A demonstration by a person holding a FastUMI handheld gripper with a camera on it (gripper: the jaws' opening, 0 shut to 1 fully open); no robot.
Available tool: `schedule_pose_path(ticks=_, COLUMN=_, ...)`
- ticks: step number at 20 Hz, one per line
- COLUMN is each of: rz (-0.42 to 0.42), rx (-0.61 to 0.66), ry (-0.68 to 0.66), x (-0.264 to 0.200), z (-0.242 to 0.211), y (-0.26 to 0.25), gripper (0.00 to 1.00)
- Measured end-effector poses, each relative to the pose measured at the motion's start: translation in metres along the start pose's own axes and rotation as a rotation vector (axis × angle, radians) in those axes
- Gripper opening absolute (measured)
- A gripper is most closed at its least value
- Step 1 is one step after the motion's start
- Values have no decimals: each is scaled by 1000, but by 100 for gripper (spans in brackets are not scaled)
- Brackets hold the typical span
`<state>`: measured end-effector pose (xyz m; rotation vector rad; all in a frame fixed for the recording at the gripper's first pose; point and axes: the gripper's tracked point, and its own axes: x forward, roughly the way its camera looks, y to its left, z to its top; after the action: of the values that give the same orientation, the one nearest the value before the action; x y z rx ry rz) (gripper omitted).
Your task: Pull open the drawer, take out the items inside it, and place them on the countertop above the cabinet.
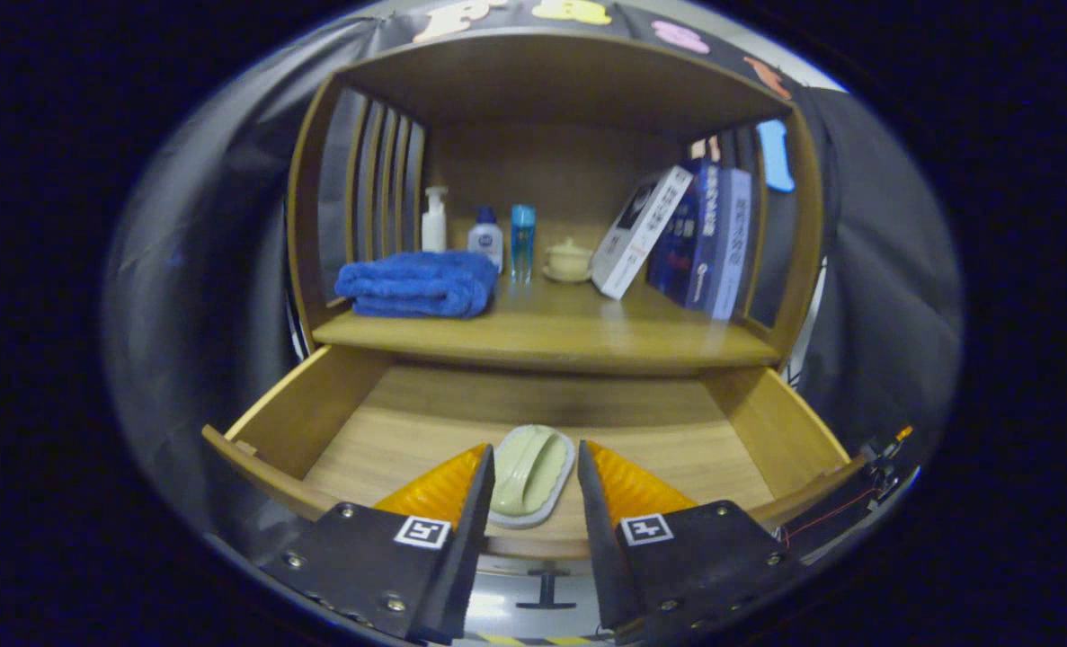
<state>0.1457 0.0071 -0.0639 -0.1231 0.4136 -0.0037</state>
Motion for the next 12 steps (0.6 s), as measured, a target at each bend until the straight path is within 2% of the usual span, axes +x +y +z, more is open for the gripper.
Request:
schedule_pose_path(ticks=2, rz=48, rx=18, ry=95, x=17, z=-1, y=12, gripper=58)
schedule_pose_path(ticks=5, rz=34, rx=-23, ry=174, x=37, z=3, y=13, gripper=96)
schedule_pose_path(ticks=7, rz=13, rx=-27, ry=209, x=47, z=3, y=10, gripper=94)
schedule_pose_path(ticks=10, rz=-22, rx=42, ry=296, x=62, z=-9, y=6, gripper=94)
schedule_pose_path(ticks=12, rz=-64, rx=90, ry=363, x=73, z=-27, y=-2, gripper=66)
